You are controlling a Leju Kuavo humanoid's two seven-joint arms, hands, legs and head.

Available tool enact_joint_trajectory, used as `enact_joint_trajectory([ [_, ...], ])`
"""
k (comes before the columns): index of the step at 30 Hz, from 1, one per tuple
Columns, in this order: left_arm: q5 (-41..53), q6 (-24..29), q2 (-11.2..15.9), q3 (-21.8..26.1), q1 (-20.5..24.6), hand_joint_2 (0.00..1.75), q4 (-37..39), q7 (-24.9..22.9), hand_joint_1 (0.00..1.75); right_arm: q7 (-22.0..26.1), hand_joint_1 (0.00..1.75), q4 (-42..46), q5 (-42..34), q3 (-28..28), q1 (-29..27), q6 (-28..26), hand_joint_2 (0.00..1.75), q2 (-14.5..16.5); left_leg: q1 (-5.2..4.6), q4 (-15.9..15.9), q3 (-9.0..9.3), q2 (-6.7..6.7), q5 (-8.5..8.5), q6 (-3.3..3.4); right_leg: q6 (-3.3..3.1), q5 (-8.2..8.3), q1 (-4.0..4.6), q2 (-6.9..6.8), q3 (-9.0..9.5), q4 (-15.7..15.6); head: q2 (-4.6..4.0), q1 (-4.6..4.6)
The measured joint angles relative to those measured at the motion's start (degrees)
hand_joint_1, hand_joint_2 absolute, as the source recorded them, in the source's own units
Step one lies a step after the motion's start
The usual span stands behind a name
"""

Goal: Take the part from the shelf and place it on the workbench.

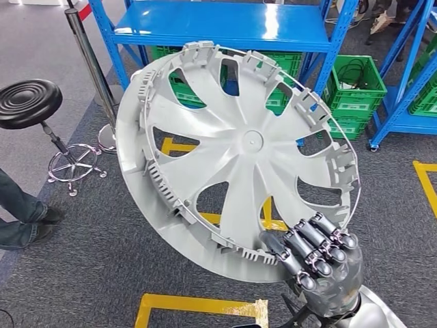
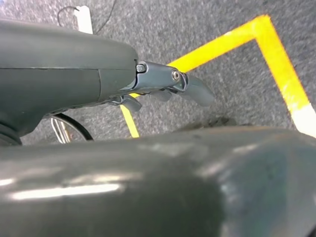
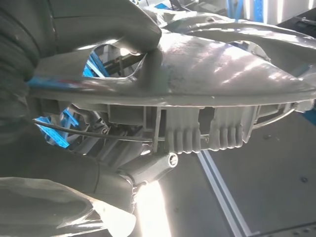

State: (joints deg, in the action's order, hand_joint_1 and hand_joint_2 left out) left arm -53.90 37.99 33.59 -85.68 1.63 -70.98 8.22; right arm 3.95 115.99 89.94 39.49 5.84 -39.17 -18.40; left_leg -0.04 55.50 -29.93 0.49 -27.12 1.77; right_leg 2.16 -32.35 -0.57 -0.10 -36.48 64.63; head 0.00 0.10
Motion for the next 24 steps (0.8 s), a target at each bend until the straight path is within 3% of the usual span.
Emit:
enact_joint_trajectory([
  [2, -0.1, -0.1, -0.2, 0.0, 0.0, 0.0, 0.0, 0.0, 0.0, 0.2, 1.75, 0.0, 0.0, -0.2, -0.1, 0.0, 1.75, 0.0, -0.08, 0.3, -1.01, 0.03, 0.55, 0.1, 0.31, -3.45, -0.03, 0.0, -2.53, 7.1, 0.0, 0.02],
  [3, -0.1, -0.1, -0.3, 0.0, 0.0, 0.0, 0.1, 0.0, 0.0, 0.3, 1.75, 0.0, 0.0, -0.3, -0.2, 0.0, 1.75, 0.0, -0.11, 0.5, -1.5, 0.04, 0.8, 0.08, 0.42, -3.93, -0.03, 0.0, -2.83, 8.8, 0.0, 0.01],
  [4, -0.1, -0.2, -0.3, 0.0, -0.1, 0.0, 0.1, 0.1, 0.0, 0.4, 1.75, 0.0, 0.0, -0.4, -0.4, 0.0, 1.75, 0.0, -0.13, 0.7, -1.95, 0.04, 0.99, 0.03, 0.48, -3.36, -0.03, 0.0, -2.02, 8.2, 0.0, 0.01],
  [6, -0.2, -0.4, -0.5, 0.0, 0.0, 0.0, 0.2, 0.3, 0.0, 0.8, 1.75, 0.0, 0.0, -0.6, -0.5, 0.0, 1.75, 0.0, -0.12, 1.4, -2.71, 0.03, 1.2, -0.13, 0.42, -0.38, -0.06, -0.04, 2.54, 1.3, 0.0, 0.01],
  [8, -0.4, -0.8, -0.6, 0.0, 0.0, 0.0, 0.2, 0.6, 0.0, 1.2, 1.75, 0.1, 0.0, -0.9, -0.6, 0.0, 1.75, 0.0, -0.34, 2.3, -3.5, 0.01, 1.34, -0.53, 0.02, 1.22, 0.0, -0.06, 6.54, -5.4, 0.0, -0.01],
  [9, -0.4, -0.9, -0.6, 0.0, 0.0, 0.0, 0.3, 0.7, 0.0, 1.3, 1.75, 0.3, 0.0, -1.0, -0.7, 0.0, 1.75, 0.0, -0.45, 2.6, -3.85, 0.0, 1.5, -0.81, -0.31, 1.32, 0.06, -0.04, 7.23, -6.8, 0.0, -0.05],
  [12, -0.6, -1.1, -0.6, 0.0, 0.0, 0.0, 0.3, 1.0, 0.0, 1.9, 1.75, 0.5, -0.1, -1.6, -1.0, 0.0, 1.75, 0.1, -0.46, 2.9, -4.42, -0.08, 1.89, -1.69, -1.56, 1.9, 0.05, -0.02, 6.87, -6.9, 0.0, -0.08],
  [14, -0.6, -1.2, -0.6, 0.0, -0.1, 0.0, 0.4, 1.0, 0.0, 2.2, 1.75, 0.7, 0.0, -1.9, -1.1, 0.0, 1.75, 0.2, -0.3, 5.3, -5.41, -0.21, -0.25, -2.36, -2.37, 2.51, -0.19, -0.11, 6.53, -7.1, 0.0, -0.27],
  [17, -0.6, -1.3, -0.6, 0.0, 0.0, 0.0, 0.5, 1.0, 0.0, 2.6, 1.75, 0.8, 0.0, -2.0, -1.2, 0.0, 1.75, 0.4, 0.15, 15.8, -9.13, -0.27, -6.36, -3.28, -2.79, 3.14, -0.23, -0.18, 5.75, -7.1, 0.0, -0.53],
  [19, -0.5, -1.5, -0.7, -0.1, 0.0, 0.0, 0.6, 0.9, 0.0, 2.8, 1.75, 0.8, 0.0, -2.1, -1.4, 0.0, 1.75, 0.5, 0.35, 19.2, -9.71, -0.27, -7.34, -3.45, -2.72, 3.47, -0.2, -0.17, 5.26, -7.0, 0.0, -0.53],
  [20, -0.4, -1.6, -0.7, -0.1, 0.0, 0.0, 0.6, 0.9, 0.0, 2.9, 1.75, 0.8, 0.0, -2.1, -1.4, 0.0, 1.75, 0.6, 0.4, 17.3, -8.37, -0.27, -6.18, -3.39, -2.64, 3.59, -0.2, -0.16, 5.13, -7.0, 0.0, -0.53],
  [22, -0.2, -1.8, -0.7, -0.2, 0.0, 0.0, 0.7, 0.7, 0.0, 3.2, 1.75, 0.9, 0.0, -2.4, -1.5, 0.0, 1.75, 0.7, 0.42, 9.6, -3.84, -0.33, -2.85, -3.05, -2.4, 3.77, -0.19, -0.11, 5.0, -6.9, 0.0, -0.53],
  [24, 0.0, -1.9, -0.7, -0.3, 0.2, 0.0, 0.8, 0.5, 0.0, 3.5, 1.75, 1.0, 0.0, -2.7, -1.6, 0.0, 1.75, 0.9, 0.24, 3.5, -0.82, -0.46, -1.18, -2.58, -1.91, 4.04, -0.04, -0.08, 4.61, -6.8, 0.0, -0.49],
])
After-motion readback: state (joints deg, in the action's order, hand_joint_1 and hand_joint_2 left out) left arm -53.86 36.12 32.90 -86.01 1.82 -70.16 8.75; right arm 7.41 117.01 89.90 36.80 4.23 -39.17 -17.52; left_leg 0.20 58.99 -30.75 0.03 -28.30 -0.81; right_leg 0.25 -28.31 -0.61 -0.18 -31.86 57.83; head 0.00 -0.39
